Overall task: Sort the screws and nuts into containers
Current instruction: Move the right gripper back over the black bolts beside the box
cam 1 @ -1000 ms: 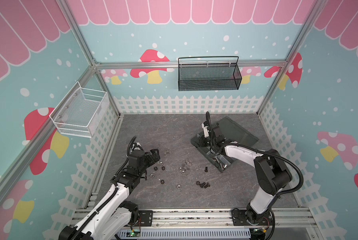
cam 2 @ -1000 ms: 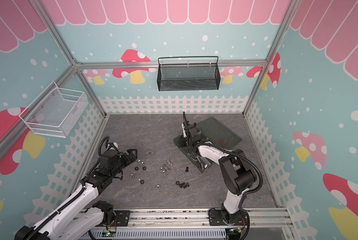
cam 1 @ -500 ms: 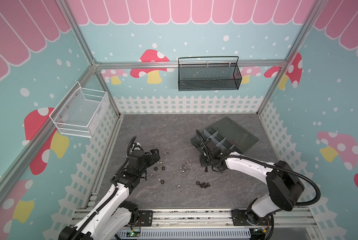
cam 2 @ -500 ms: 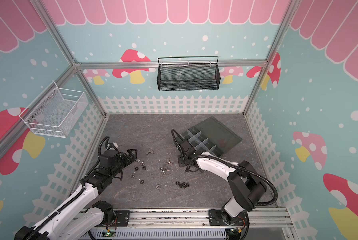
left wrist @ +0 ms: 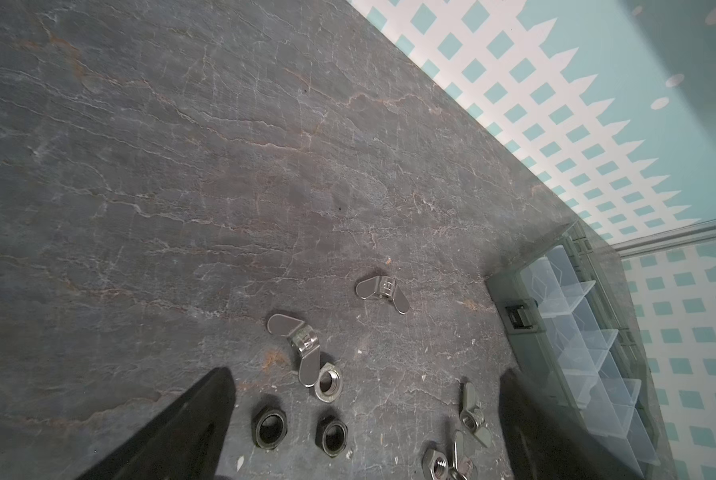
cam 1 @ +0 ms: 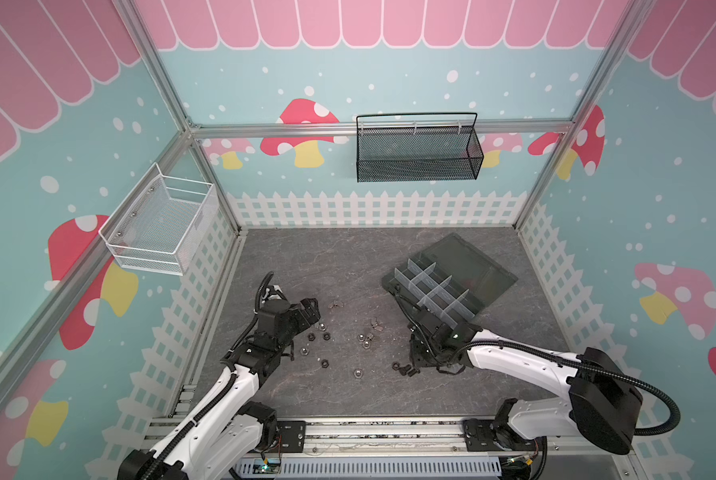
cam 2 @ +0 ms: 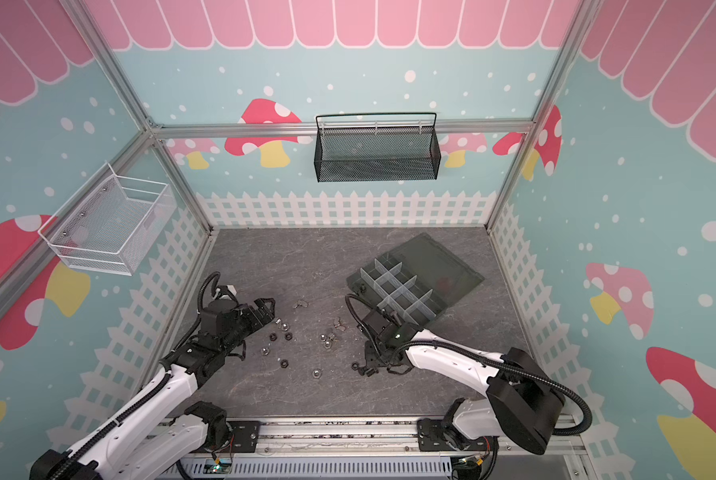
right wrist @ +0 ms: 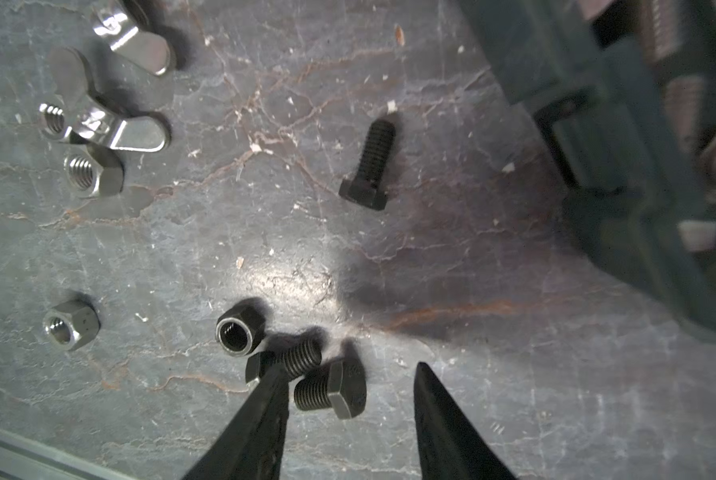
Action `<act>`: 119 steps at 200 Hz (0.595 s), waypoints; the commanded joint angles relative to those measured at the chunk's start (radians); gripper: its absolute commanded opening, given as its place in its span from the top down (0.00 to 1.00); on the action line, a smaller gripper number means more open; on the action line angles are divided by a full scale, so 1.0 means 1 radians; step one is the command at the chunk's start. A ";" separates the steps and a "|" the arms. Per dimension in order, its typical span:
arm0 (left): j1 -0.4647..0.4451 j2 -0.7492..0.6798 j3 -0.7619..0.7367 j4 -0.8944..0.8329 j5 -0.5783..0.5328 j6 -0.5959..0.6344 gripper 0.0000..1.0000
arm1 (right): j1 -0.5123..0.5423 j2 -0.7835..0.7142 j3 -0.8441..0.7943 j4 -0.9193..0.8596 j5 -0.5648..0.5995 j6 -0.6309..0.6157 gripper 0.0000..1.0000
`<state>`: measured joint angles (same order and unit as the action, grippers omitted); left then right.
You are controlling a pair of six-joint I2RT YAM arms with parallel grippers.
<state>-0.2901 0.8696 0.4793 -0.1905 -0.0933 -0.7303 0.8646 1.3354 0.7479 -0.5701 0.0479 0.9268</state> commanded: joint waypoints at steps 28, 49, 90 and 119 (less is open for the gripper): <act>0.005 0.003 0.023 -0.006 -0.003 -0.021 0.00 | 0.053 0.002 -0.027 -0.046 -0.010 0.109 0.48; 0.005 0.005 0.024 -0.004 -0.001 -0.024 0.00 | 0.069 0.013 -0.025 -0.047 -0.008 0.118 0.48; 0.005 0.003 0.021 -0.003 -0.002 -0.025 0.00 | 0.077 0.040 -0.036 -0.046 -0.003 0.125 0.49; 0.005 0.002 0.019 -0.003 -0.002 -0.024 0.00 | 0.077 0.048 -0.047 -0.042 0.006 0.130 0.51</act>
<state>-0.2901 0.8696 0.4793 -0.1902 -0.0933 -0.7361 0.9360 1.3693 0.7208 -0.5915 0.0338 1.0225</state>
